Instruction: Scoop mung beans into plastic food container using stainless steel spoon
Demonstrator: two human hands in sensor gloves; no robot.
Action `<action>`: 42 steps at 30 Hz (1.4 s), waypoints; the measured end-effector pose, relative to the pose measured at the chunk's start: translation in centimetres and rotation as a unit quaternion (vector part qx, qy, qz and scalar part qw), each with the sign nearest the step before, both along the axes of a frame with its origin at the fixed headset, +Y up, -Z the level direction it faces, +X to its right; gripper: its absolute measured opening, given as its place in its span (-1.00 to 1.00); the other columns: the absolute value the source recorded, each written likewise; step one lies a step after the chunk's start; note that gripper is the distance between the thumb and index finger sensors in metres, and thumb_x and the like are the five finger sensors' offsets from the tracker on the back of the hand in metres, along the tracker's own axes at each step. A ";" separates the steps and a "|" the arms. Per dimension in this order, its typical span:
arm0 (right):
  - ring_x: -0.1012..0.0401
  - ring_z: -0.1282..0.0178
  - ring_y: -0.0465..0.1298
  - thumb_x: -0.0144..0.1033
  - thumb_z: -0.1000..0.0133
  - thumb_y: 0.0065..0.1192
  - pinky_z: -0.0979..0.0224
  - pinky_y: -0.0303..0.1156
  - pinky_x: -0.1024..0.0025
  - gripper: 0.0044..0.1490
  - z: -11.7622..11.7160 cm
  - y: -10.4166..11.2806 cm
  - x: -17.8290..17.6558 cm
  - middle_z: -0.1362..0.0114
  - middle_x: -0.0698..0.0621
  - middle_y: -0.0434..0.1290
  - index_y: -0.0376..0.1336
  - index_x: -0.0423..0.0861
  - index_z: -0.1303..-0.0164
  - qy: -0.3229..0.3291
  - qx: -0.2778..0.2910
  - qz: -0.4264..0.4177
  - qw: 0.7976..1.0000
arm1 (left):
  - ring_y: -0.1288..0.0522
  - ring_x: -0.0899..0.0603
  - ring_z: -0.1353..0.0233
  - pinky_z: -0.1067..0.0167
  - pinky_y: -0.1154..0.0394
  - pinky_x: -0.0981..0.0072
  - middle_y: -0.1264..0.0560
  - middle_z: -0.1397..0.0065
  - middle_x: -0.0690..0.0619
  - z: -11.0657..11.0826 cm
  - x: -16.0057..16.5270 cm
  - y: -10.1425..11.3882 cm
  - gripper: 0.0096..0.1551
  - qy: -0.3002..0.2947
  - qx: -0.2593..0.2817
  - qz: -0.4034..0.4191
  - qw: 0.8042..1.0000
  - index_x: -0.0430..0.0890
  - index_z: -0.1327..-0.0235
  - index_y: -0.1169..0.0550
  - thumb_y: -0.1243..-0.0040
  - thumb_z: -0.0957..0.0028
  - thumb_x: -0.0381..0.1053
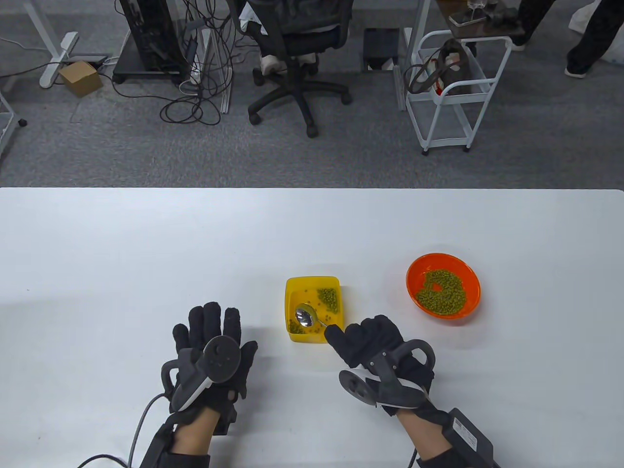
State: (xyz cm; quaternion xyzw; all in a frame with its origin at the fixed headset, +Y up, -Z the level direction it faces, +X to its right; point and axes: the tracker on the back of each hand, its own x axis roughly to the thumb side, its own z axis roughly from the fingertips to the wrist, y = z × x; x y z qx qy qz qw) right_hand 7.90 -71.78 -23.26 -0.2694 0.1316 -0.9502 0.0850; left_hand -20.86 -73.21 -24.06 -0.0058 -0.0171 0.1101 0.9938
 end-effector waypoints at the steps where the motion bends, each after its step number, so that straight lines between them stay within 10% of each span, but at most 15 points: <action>1: 0.13 -0.31 0.33 -0.24 -0.22 0.13 -0.53 0.19 -0.05 -0.44 0.0 0.0 0.1 -0.25 0.22 0.33 0.18 0.24 -0.46 -0.001 -0.002 -0.005 1.000 | 0.34 -0.35 -0.60 -0.36 0.39 -0.45 0.33 -0.62 -0.14 0.0 0.0 0.0 -0.08 0.000 0.000 0.000 1.000 0.09 -0.54 0.06 0.06 0.01 0.34; 17: 0.14 -0.28 0.36 -0.22 -0.22 0.13 -0.51 0.23 -0.05 -0.45 -2.1 1.5 7.1 -0.23 0.23 0.35 0.20 0.21 -0.45 -0.126 -0.023 -0.174 0.976 | 0.33 -0.35 -0.60 -0.36 0.39 -0.45 0.33 -0.62 -0.14 0.0 0.0 0.0 -0.08 -0.001 -0.002 0.000 1.000 0.09 -0.54 0.06 0.06 0.01 0.34; 25: 0.12 -0.21 0.40 -0.22 -0.21 0.14 -0.45 0.26 -0.07 -0.45 -3.8 0.0 17.7 -0.18 0.21 0.39 0.22 0.14 -0.45 -0.270 -0.114 -0.437 0.850 | 0.34 -0.35 -0.60 -0.36 0.39 -0.45 0.33 -0.63 -0.10 0.0 0.1 0.0 -0.08 -0.001 -0.004 -0.001 1.000 0.09 -0.54 0.06 0.06 0.01 0.34; 42: 0.15 -0.04 0.50 -0.20 -0.17 0.17 -0.34 0.38 -0.04 -0.44 -4.4 -2.6 20.6 -0.07 0.25 0.46 0.27 0.04 -0.41 -0.308 -0.218 -0.484 0.790 | 0.34 -0.36 -0.60 -0.36 0.39 -0.45 0.33 -0.62 -0.14 0.1 0.1 0.0 -0.08 -0.001 -0.008 -0.001 1.000 0.09 -0.54 0.06 0.06 0.01 0.34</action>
